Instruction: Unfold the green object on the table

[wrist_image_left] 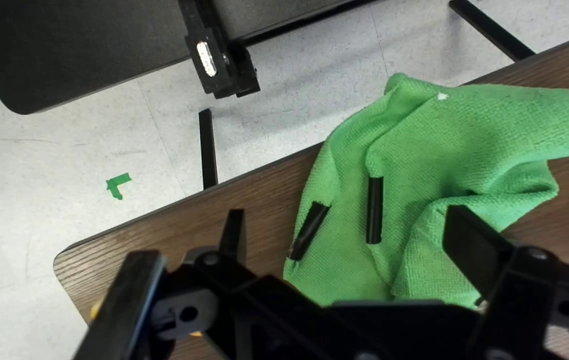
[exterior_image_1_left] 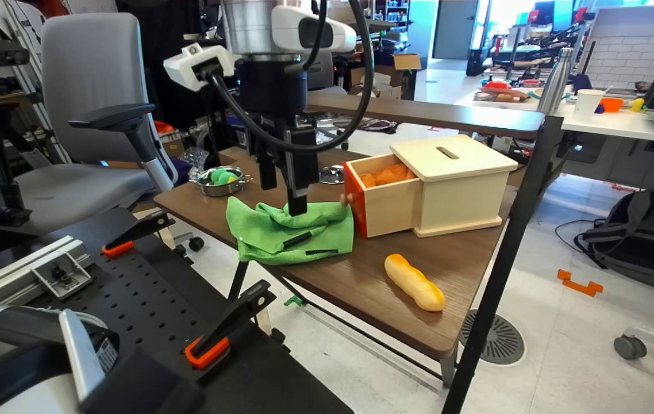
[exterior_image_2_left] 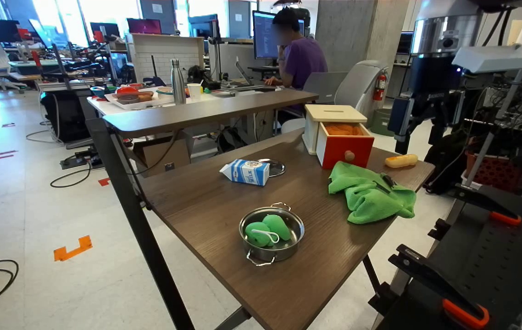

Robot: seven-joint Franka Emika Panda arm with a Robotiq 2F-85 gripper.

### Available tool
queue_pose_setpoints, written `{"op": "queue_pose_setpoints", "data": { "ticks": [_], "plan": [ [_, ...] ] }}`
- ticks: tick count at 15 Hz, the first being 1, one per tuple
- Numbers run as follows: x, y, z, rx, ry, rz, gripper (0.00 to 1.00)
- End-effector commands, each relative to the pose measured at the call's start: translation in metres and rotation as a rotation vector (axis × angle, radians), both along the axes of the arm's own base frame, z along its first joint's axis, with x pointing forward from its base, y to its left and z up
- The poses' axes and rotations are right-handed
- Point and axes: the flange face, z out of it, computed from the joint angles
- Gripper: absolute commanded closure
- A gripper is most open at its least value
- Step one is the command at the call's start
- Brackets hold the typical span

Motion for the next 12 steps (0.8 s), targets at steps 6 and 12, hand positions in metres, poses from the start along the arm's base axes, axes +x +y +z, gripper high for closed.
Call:
{"op": "queue_pose_setpoints", "data": {
  "ticks": [6,12],
  "plan": [
    [0.021,0.009,-0.051,-0.003,-0.013,0.054,0.00],
    [0.023,0.013,-0.074,-0.018,0.026,0.080,0.00]
  ]
}}
